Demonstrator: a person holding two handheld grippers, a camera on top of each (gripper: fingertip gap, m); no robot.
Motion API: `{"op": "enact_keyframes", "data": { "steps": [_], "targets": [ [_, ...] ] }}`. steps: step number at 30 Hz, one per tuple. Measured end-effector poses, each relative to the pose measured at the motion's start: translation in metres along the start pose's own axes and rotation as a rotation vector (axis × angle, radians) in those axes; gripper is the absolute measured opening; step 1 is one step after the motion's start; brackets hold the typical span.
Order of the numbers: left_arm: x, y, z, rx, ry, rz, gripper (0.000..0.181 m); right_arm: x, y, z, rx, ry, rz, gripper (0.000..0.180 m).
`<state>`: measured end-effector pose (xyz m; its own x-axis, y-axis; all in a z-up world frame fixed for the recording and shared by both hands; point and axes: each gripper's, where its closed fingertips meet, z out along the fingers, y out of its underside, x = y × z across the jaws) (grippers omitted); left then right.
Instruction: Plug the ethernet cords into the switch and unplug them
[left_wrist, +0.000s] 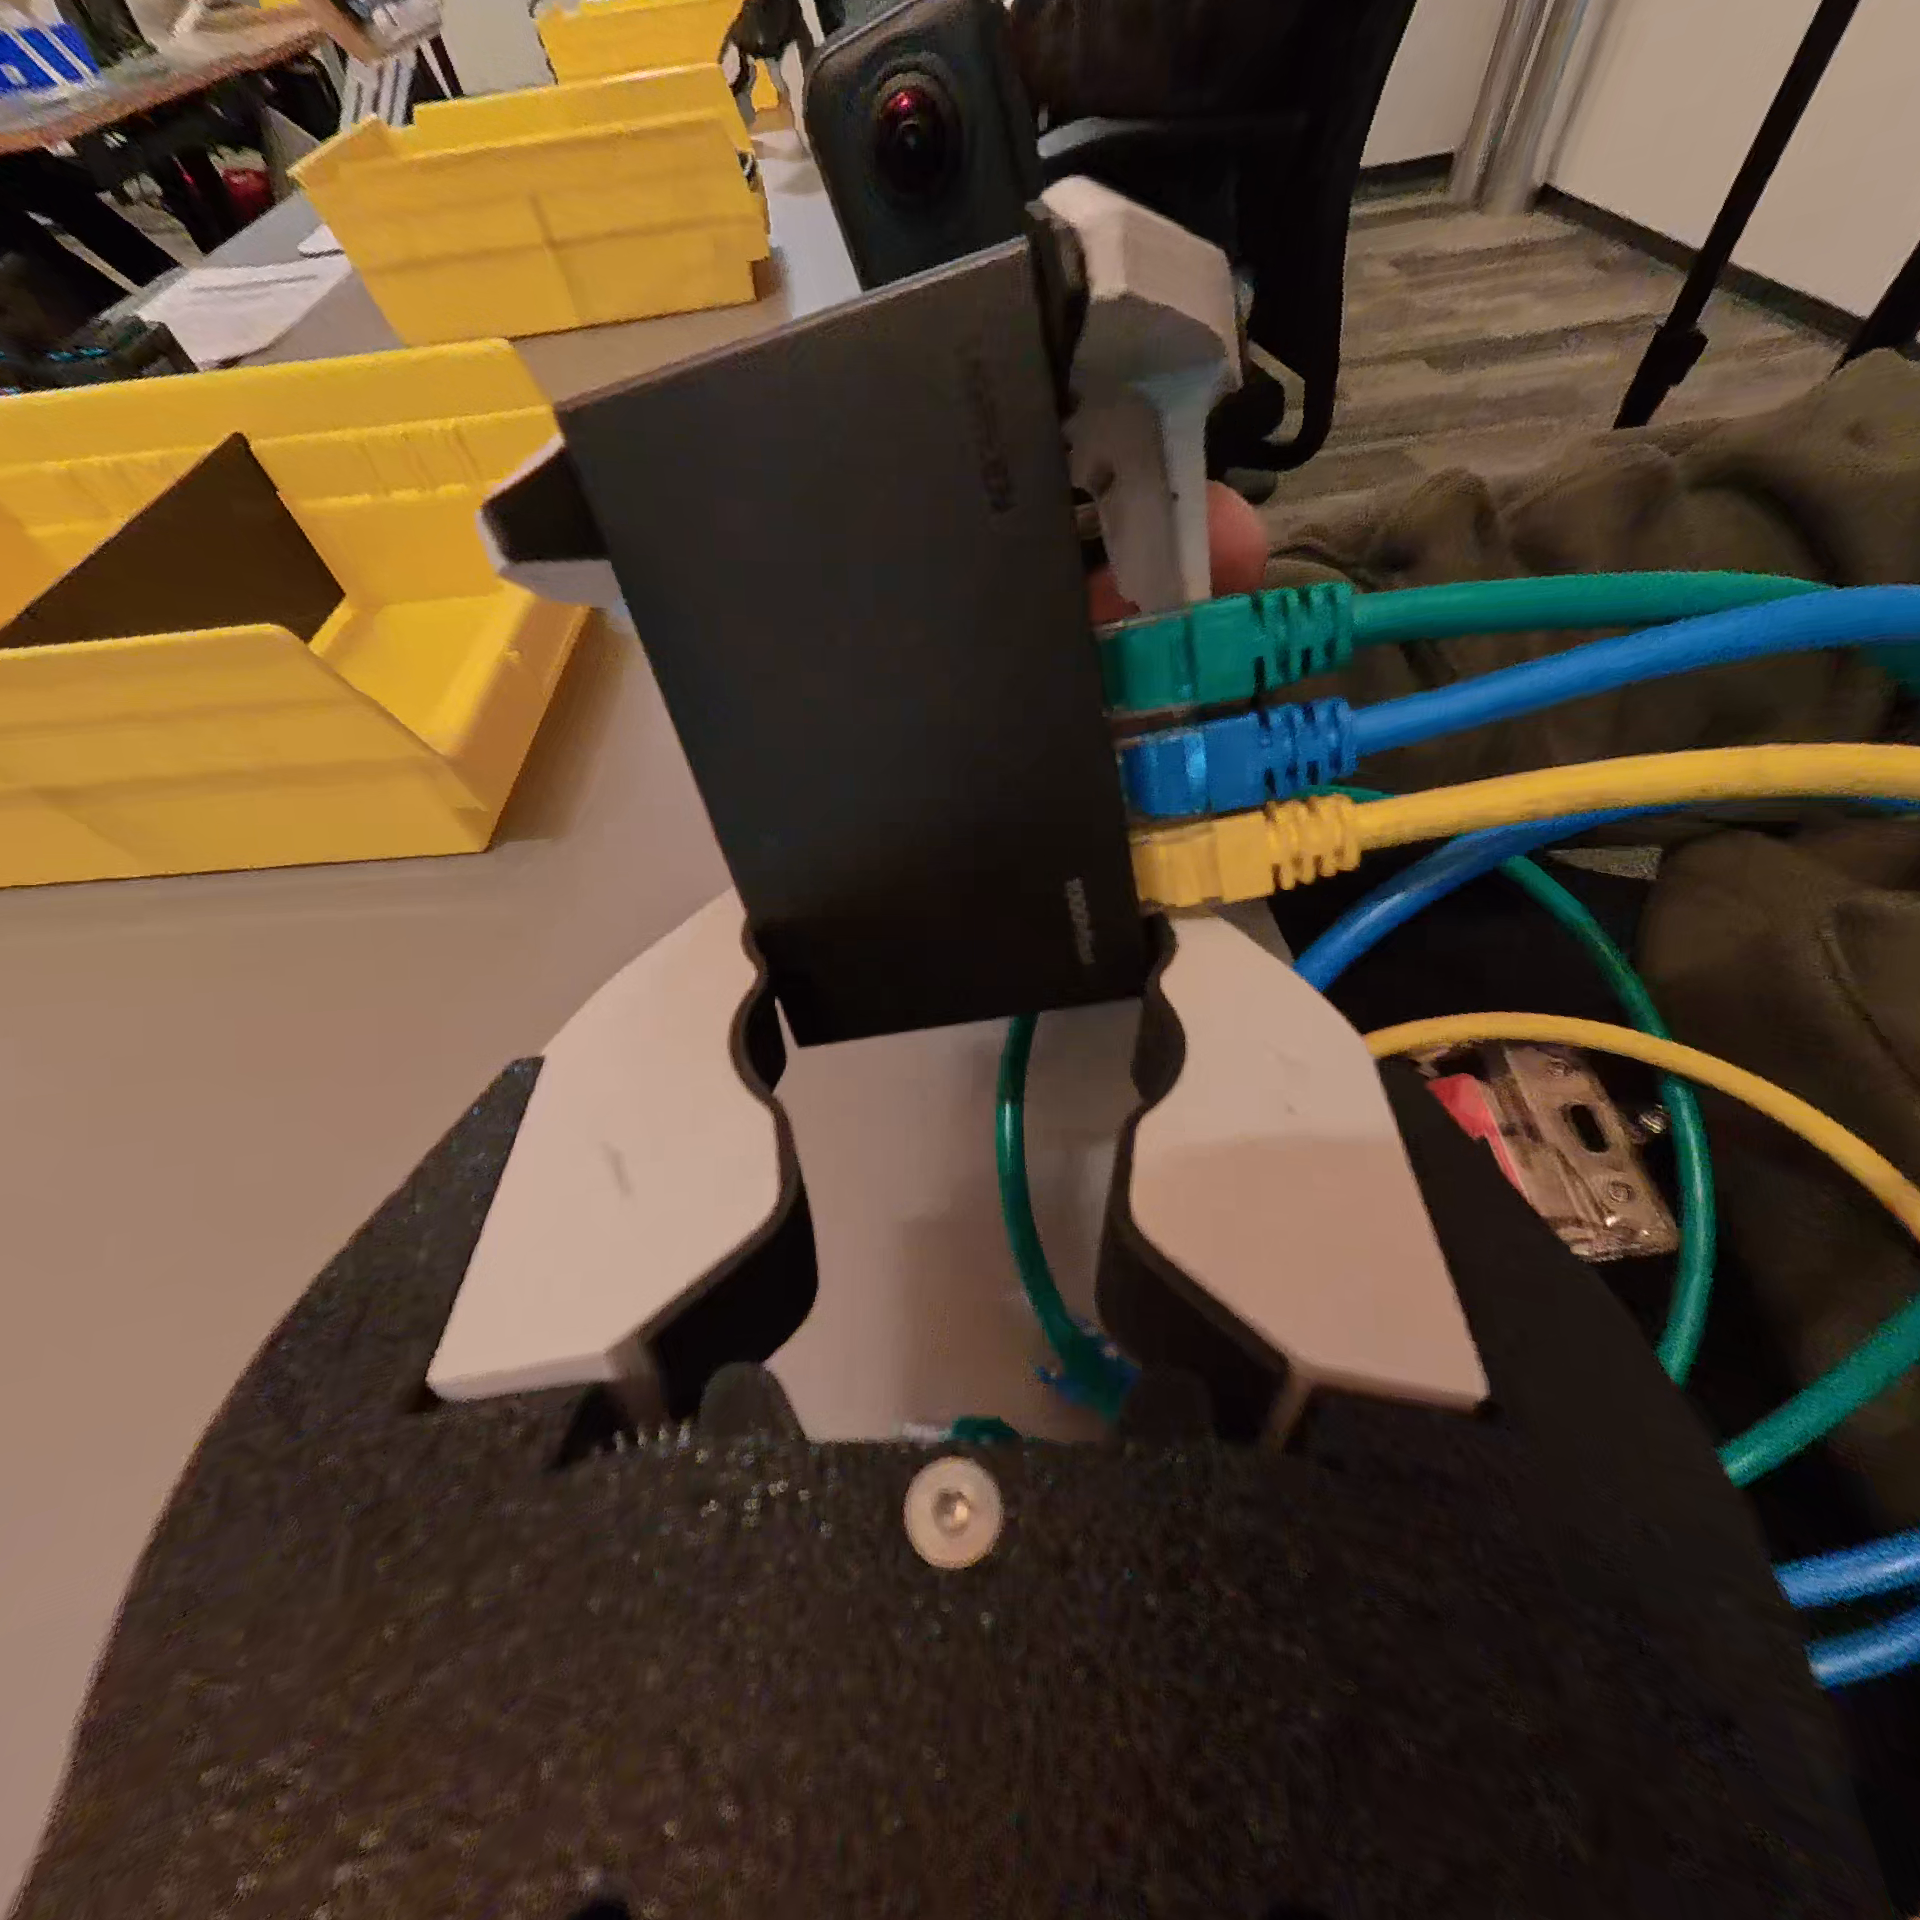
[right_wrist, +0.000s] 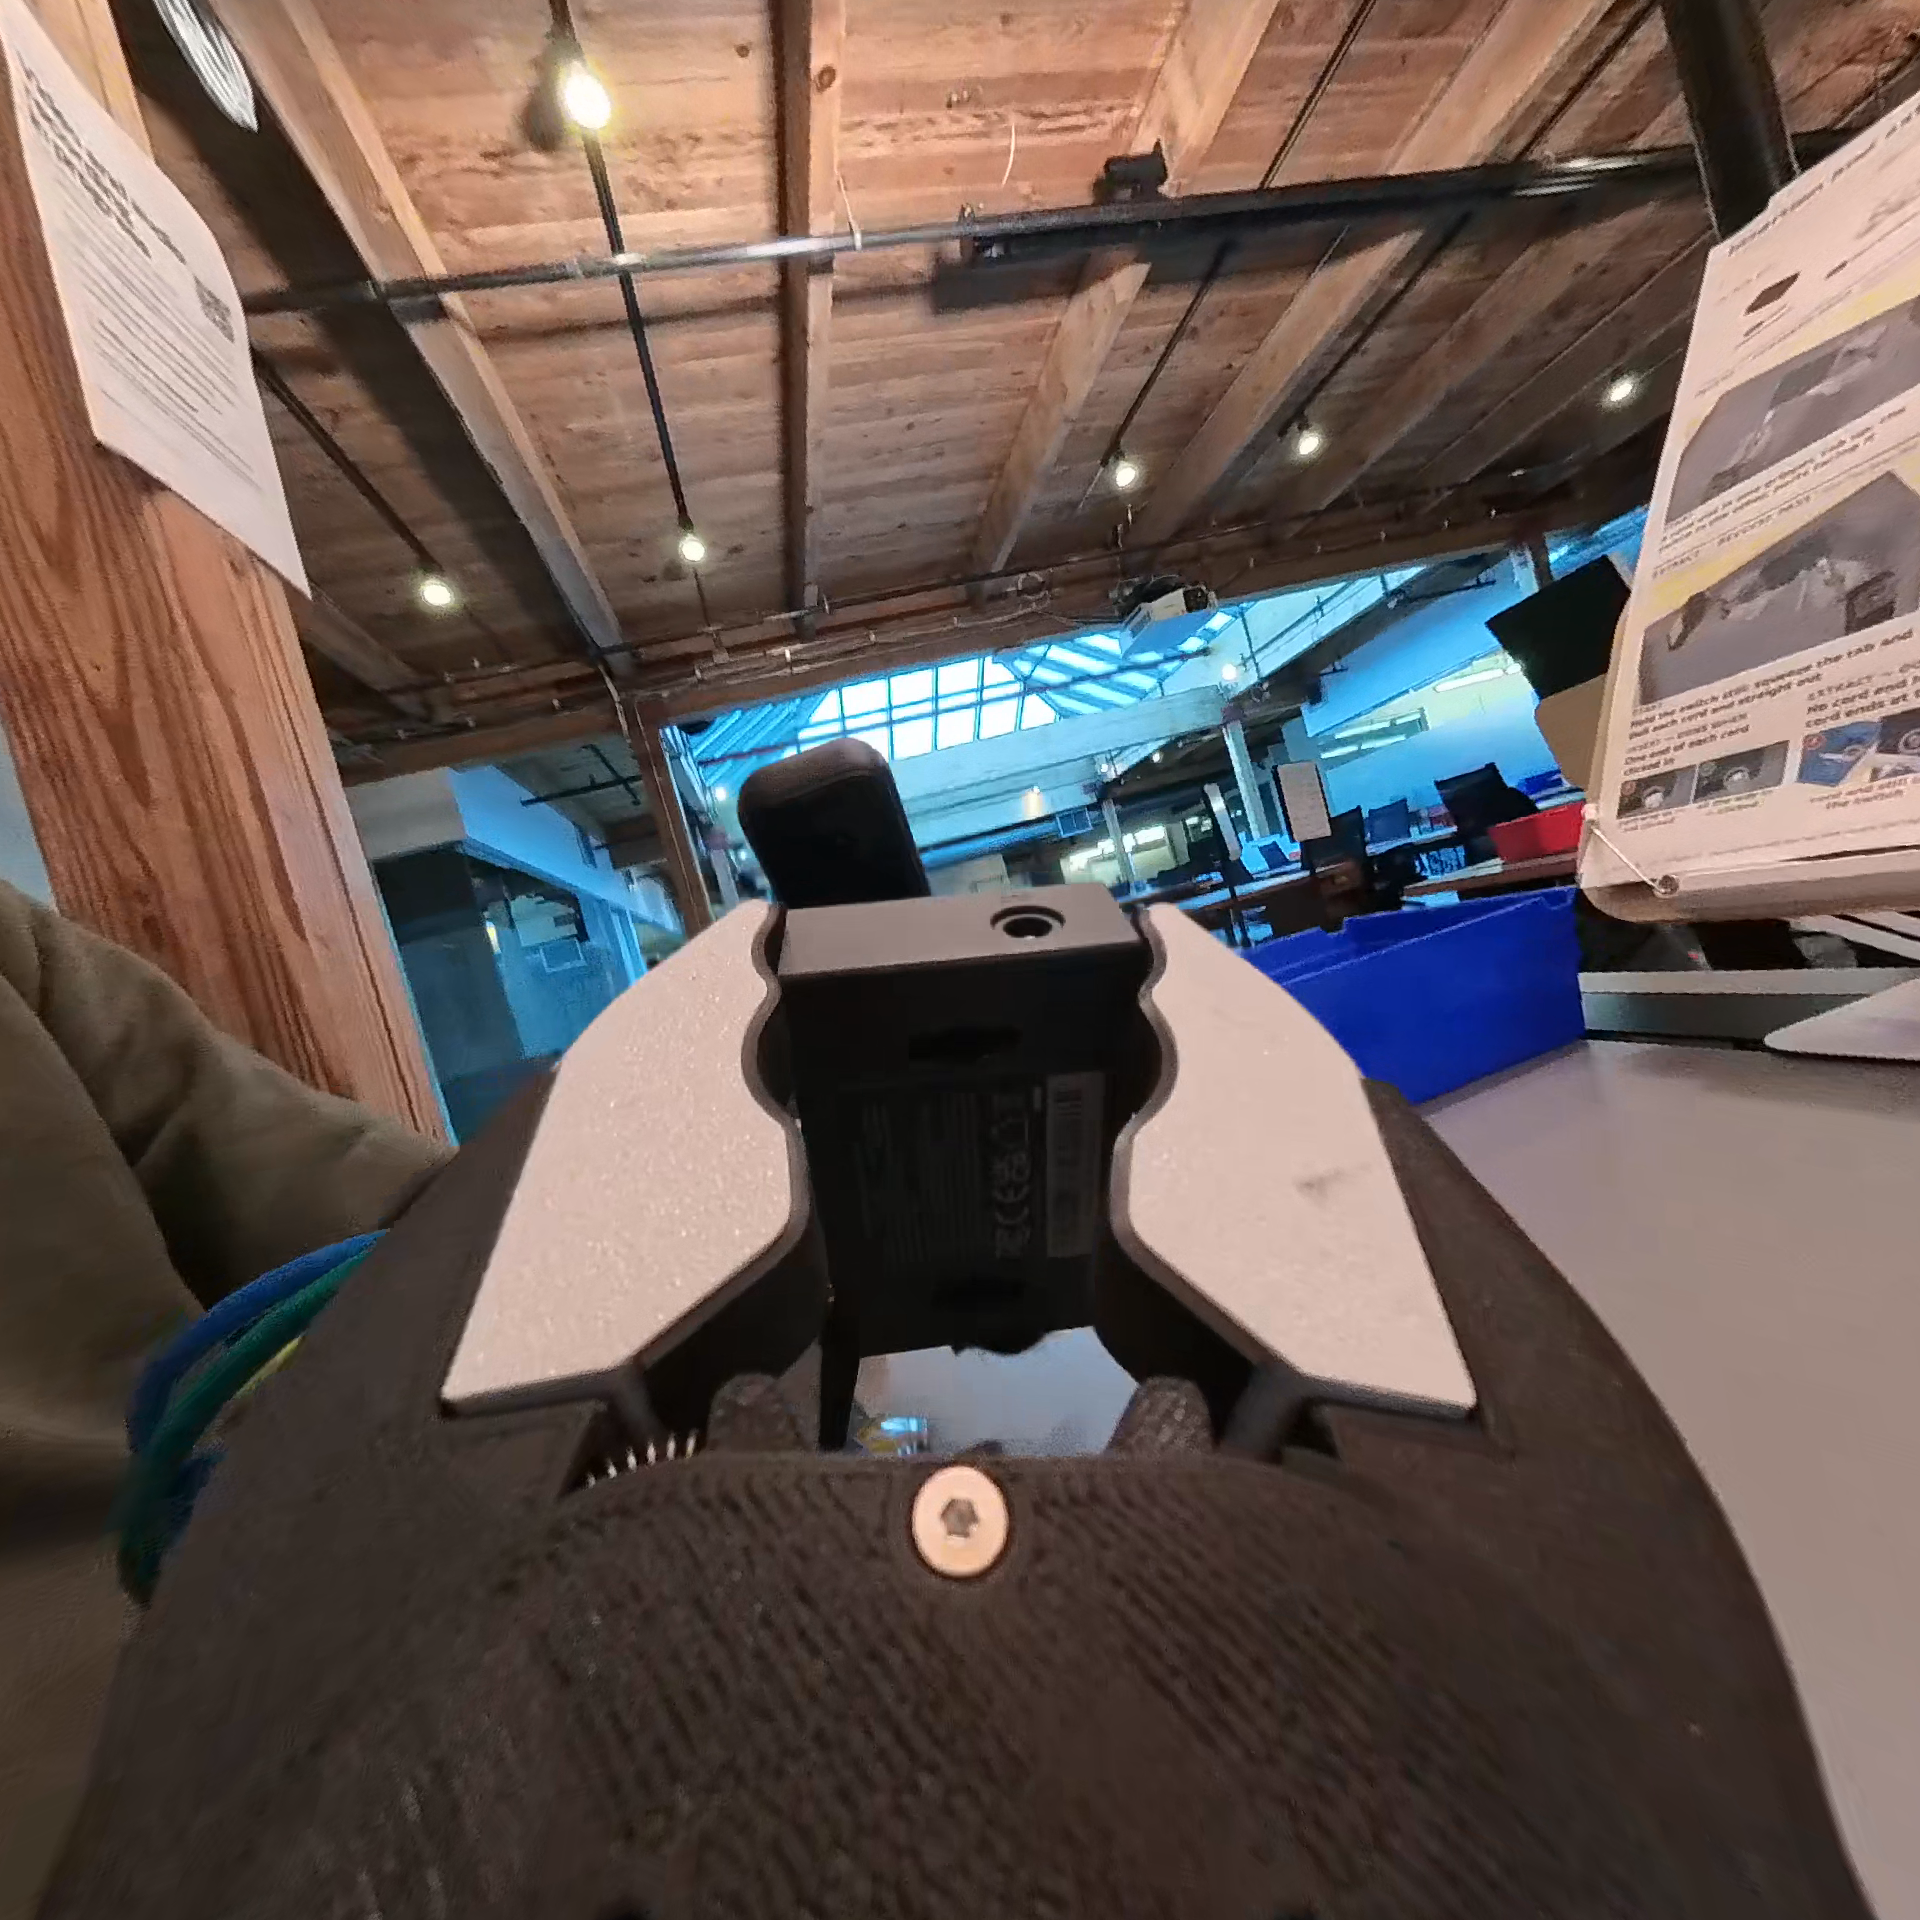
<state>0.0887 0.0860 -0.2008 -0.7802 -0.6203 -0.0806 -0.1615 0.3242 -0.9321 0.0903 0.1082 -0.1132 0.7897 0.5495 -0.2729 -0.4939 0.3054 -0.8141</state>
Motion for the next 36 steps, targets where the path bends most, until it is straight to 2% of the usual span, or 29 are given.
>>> {"op": "enact_keyframes", "data": {
  "steps": [3,5,7,11,12,14,17,18,19,20,21,22,23,24,27,29,32,34,36],
  "targets": [
    [-0.002,0.002,0.002,-0.005,-0.047,-0.029,0.064,0.002,0.001,-0.002,-0.056,0.000,0.001,0.063],
    [-0.012,0.005,-0.002,-0.052,-0.124,-0.030,0.064,0.012,0.001,-0.006,-0.102,0.072,-0.031,0.063],
    [-0.029,0.008,-0.014,-0.117,-0.244,-0.041,0.064,0.023,0.003,-0.014,-0.208,0.170,-0.100,0.063],
    [-0.069,0.010,-0.053,-0.272,-0.561,-0.079,0.064,0.033,0.012,-0.019,-0.460,0.338,-0.094,0.080],
    [-0.076,0.010,-0.064,-0.326,-0.637,-0.082,0.064,0.033,0.012,-0.016,-0.472,0.374,-0.105,0.071],
    [-0.088,0.007,-0.083,-0.407,-0.773,-0.087,0.064,0.041,0.011,-0.013,-0.465,0.472,-0.161,0.036],
    [-0.101,0.009,-0.105,-0.498,-0.918,-0.092,0.064,0.042,0.022,-0.012,-0.551,0.507,-0.209,0.009],
    [-0.105,0.011,-0.111,-0.518,-0.959,-0.087,0.064,0.032,0.024,-0.009,-0.565,0.438,-0.191,0.019],
    [-0.107,0.014,-0.115,-0.525,-0.980,-0.098,0.064,0.016,0.024,-0.003,-0.555,0.345,-0.140,0.066],
    [-0.109,0.016,-0.118,-0.523,-0.989,-0.114,0.064,0.009,0.021,0.000,-0.531,0.312,-0.091,0.077],
    [-0.109,0.016,-0.119,-0.512,-0.994,-0.122,0.064,0.009,0.019,0.000,-0.533,0.325,-0.096,0.065],
    [-0.107,0.014,-0.118,-0.498,-0.990,-0.130,0.064,0.022,0.019,-0.004,-0.551,0.414,-0.152,0.062],
    [-0.105,0.013,-0.115,-0.489,-0.981,-0.142,0.064,0.034,0.019,-0.010,-0.571,0.505,-0.229,0.080],
    [-0.103,0.011,-0.113,-0.487,-0.974,-0.151,0.064,0.041,0.023,-0.013,-0.607,0.548,-0.291,0.089],
    [-0.097,0.006,-0.103,-0.510,-0.952,-0.157,0.064,0.053,0.039,-0.016,-0.733,0.625,-0.454,0.090],
    [-0.094,0.003,-0.093,-0.514,-0.924,-0.161,0.064,0.061,0.042,-0.017,-0.793,0.681,-0.619,0.079],
    [-0.090,0.001,-0.083,-0.529,-0.909,-0.164,0.065,0.067,0.037,-0.020,-0.843,0.737,-0.873,0.024],
    [-0.089,0.001,-0.081,-0.518,-0.903,-0.165,0.065,0.067,0.037,-0.022,-0.862,0.729,-0.876,0.013],
    [-0.086,-0.002,-0.078,-0.469,-0.865,-0.171,0.065,0.060,0.036,-0.019,-0.822,0.671,-0.793,0.010]
  ]
}}
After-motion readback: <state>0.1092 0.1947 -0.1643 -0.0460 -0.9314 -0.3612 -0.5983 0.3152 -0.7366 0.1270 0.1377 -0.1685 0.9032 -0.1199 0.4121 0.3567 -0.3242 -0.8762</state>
